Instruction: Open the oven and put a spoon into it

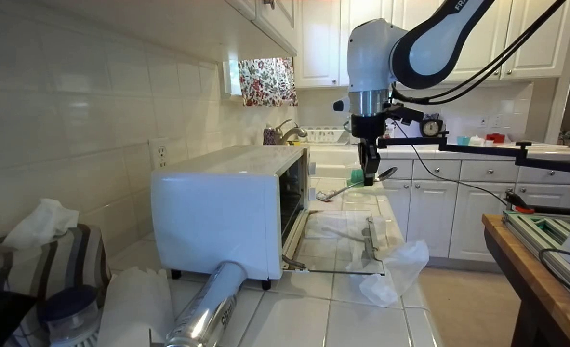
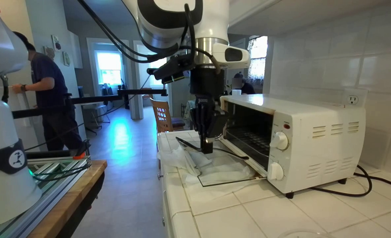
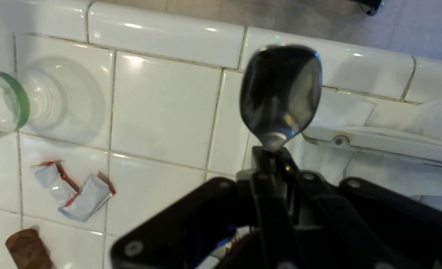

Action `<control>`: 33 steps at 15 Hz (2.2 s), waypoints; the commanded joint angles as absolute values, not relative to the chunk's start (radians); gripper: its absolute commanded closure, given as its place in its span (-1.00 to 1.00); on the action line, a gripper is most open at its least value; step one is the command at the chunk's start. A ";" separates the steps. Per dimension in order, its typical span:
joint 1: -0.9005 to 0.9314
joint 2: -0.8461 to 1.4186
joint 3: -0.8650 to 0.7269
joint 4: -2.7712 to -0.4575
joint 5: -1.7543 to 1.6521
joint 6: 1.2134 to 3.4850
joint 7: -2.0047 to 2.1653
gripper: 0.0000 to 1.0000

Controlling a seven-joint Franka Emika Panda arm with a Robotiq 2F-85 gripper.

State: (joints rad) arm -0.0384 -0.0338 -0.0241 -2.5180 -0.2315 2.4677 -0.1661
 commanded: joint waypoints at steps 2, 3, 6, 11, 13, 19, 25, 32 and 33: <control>-0.045 -0.025 -0.031 -2.518 -0.306 2.550 -0.134 0.96; -0.046 -0.020 -0.034 -2.517 -0.314 2.574 -0.134 0.96; -0.048 -0.001 -0.043 -2.515 -0.325 2.651 -0.139 0.96; -0.047 0.056 -0.049 -2.509 -0.287 2.770 -0.173 0.96; -0.046 0.080 -0.047 -2.504 -0.277 2.807 -0.182 0.96; -0.047 0.122 -0.041 -2.480 -0.251 2.887 -0.192 0.96; -0.049 0.151 -0.021 -2.438 -0.201 2.910 -0.212 0.96; -0.068 0.233 0.037 -2.385 -0.098 2.973 -0.273 0.96; -0.069 0.240 0.037 -2.379 -0.101 2.975 -0.274 0.96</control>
